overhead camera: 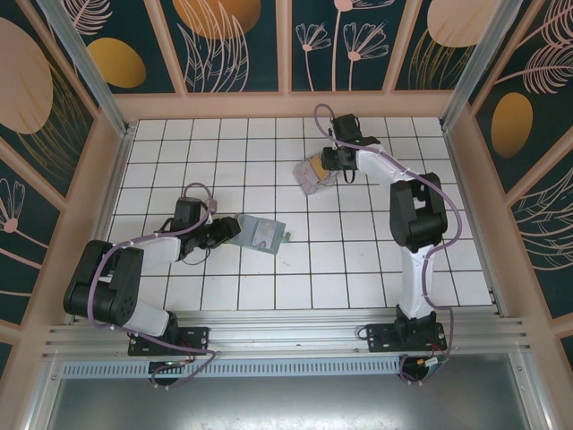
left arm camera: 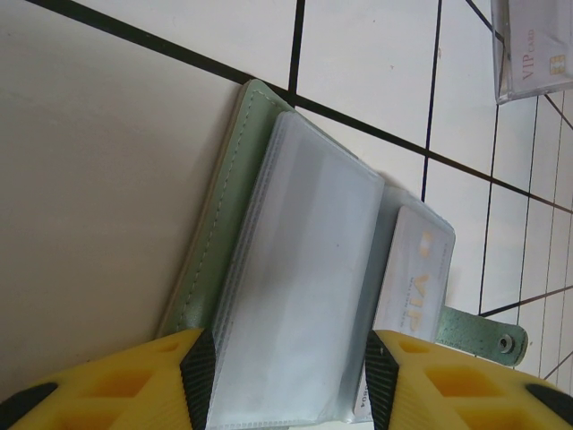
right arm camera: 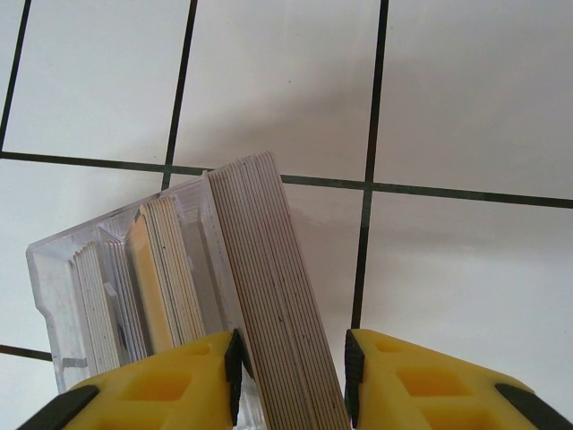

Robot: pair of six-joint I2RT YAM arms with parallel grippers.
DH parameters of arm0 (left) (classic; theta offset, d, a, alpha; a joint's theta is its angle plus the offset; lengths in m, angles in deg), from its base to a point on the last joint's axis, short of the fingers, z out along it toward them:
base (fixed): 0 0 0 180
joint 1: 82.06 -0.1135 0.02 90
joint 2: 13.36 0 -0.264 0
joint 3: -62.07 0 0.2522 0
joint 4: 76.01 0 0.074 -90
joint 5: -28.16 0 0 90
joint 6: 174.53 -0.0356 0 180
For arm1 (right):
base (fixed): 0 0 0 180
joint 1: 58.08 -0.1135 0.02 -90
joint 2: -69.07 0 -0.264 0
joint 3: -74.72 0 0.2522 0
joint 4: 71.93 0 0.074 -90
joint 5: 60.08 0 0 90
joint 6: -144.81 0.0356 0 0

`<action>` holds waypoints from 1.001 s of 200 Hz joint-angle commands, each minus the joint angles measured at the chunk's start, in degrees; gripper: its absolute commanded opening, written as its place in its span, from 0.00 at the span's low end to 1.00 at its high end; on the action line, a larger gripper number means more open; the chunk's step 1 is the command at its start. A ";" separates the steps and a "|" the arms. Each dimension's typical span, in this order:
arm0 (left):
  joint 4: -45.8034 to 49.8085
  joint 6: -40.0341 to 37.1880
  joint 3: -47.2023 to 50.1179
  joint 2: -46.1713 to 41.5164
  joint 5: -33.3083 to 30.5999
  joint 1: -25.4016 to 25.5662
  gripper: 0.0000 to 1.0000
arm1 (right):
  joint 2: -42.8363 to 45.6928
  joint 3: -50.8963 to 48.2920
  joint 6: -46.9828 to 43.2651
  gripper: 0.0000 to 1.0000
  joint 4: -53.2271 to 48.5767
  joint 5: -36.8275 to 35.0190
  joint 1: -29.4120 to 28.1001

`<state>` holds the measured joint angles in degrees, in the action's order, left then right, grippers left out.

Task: Put the credit cards into the card holder
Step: Pick up the credit card from the storage box.

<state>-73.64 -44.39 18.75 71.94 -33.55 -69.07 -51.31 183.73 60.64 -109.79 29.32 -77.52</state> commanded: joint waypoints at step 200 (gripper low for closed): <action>-1.91 0.65 0.03 0.56 1.63 -0.33 0.50 | 4.14 1.47 -1.50 0.32 -1.06 -2.91 1.25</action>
<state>-74.06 -44.15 18.75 71.94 -33.11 -69.07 -50.15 183.73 59.59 -109.94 27.86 -77.12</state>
